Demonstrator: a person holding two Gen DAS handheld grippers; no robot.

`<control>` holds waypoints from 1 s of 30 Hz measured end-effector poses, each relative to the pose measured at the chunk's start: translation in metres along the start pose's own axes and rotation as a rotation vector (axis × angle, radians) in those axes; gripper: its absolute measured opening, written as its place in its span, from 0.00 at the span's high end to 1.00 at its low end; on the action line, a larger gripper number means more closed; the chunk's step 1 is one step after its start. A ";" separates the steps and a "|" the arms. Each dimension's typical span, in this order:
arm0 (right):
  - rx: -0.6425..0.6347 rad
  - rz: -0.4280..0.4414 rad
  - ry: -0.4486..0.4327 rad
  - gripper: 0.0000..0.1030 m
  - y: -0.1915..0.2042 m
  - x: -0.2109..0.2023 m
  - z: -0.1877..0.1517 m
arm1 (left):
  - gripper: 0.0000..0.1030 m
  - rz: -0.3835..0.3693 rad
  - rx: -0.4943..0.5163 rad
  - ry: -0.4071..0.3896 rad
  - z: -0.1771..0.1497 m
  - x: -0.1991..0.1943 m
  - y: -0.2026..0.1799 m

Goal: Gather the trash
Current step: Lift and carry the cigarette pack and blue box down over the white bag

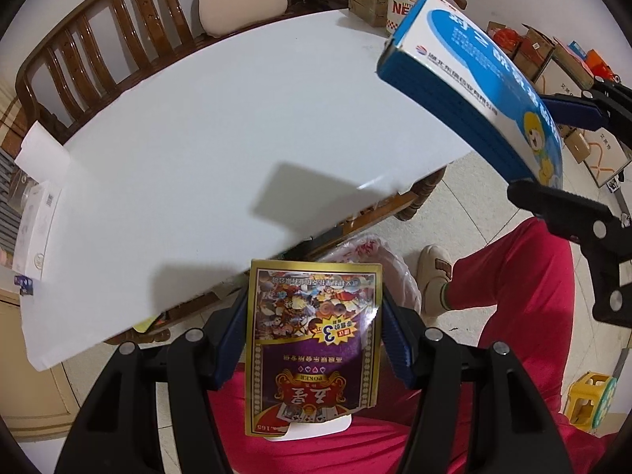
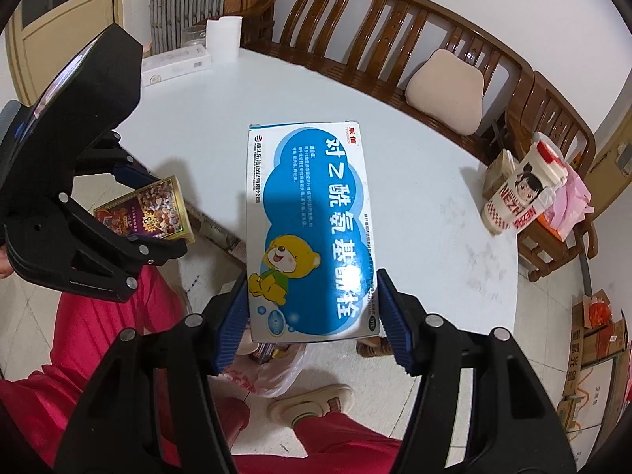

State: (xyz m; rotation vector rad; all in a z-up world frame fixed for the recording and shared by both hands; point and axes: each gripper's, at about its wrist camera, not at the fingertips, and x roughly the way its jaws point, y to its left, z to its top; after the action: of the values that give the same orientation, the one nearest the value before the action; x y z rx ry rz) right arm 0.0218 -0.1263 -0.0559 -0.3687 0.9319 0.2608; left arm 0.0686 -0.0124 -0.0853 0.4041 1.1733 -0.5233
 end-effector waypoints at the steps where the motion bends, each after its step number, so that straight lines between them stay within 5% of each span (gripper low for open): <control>1: 0.000 0.003 0.005 0.42 0.004 0.001 -0.004 | 0.43 -0.007 -0.003 0.004 -0.004 0.003 -0.001; 12: 0.012 0.054 0.054 0.42 0.028 0.019 -0.042 | 0.43 0.033 -0.012 0.041 -0.028 0.045 -0.009; 30: 0.051 0.094 0.182 0.42 0.036 0.087 -0.091 | 0.43 -0.067 -0.101 0.126 -0.061 0.134 -0.023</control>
State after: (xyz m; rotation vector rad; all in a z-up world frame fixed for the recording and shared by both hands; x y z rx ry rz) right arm -0.0081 -0.1266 -0.1834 -0.3051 1.1345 0.2928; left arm 0.0475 -0.0207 -0.2323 0.3156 1.3326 -0.4998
